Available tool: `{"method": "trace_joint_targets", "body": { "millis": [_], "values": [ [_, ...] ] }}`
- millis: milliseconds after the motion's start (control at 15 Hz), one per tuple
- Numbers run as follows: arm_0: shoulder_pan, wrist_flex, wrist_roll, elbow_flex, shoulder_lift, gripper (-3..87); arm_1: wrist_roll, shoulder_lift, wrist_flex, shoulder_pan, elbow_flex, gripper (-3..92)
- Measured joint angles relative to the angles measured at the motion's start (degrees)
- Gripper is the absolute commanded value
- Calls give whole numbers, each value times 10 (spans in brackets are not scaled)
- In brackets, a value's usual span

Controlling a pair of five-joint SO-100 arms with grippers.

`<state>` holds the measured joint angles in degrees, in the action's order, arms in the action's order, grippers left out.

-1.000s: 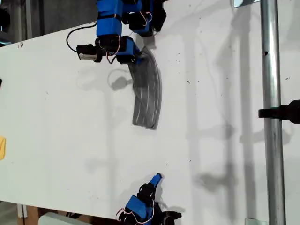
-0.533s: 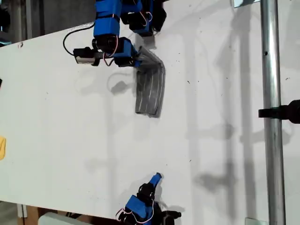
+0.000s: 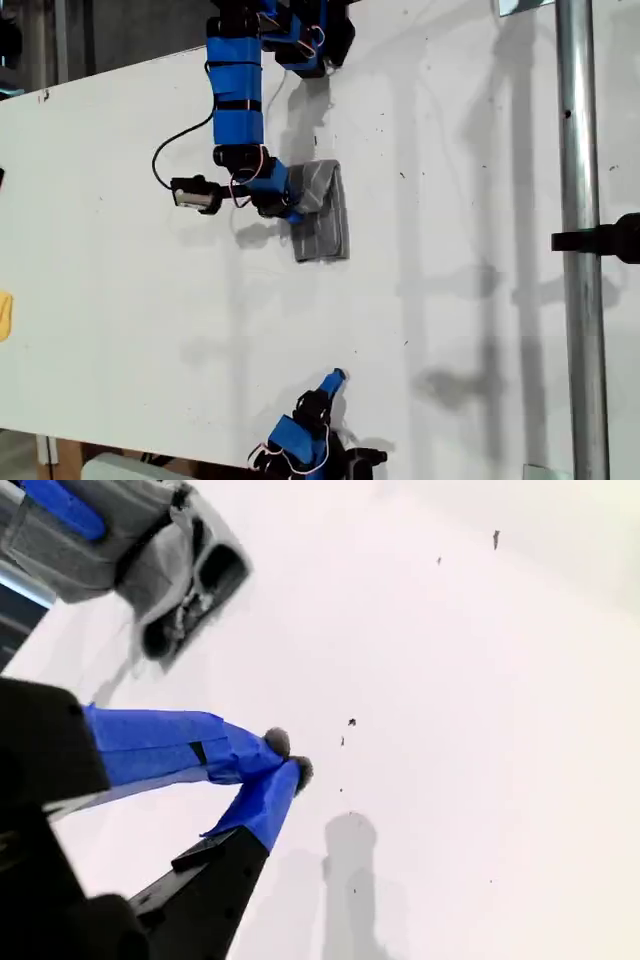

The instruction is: Grasp corners of a towel and fold twice.

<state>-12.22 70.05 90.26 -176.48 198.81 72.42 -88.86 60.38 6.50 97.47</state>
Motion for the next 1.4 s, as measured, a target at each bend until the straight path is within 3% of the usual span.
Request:
{"method": "trace_joint_targets", "body": {
  "millis": [67,267,467,533,600,800,1000,1067,1200,1267,1400],
  "values": [
    [0,0,0,0,0,-16,-12,-2,-24,2,0,438],
    [1,0,1,-4,0,-2,-80,-91,-169,9,18,362],
    [11,0,46,-13,0,8,-83,-275,-214,21,150,146],
    [16,0,52,-15,0,10,-83,-376,-216,25,234,-3],
    [18,0,53,-18,0,8,-75,-496,-213,31,330,-3],
    [28,25,31,-19,0,-3,7,-917,13,41,550,-3],
    [65,40,-4,-19,0,-1,45,-988,115,46,624,-3],
    [76,40,-16,-19,0,-1,72,-1000,139,60,659,84],
    [90,40,-19,-19,0,-1,145,-1001,200,91,687,101],
    [97,40,-62,-19,0,-3,142,-998,207,104,687,101],
    [97,40,-265,-19,1,-3,141,-997,207,110,687,101]
  ]
}}
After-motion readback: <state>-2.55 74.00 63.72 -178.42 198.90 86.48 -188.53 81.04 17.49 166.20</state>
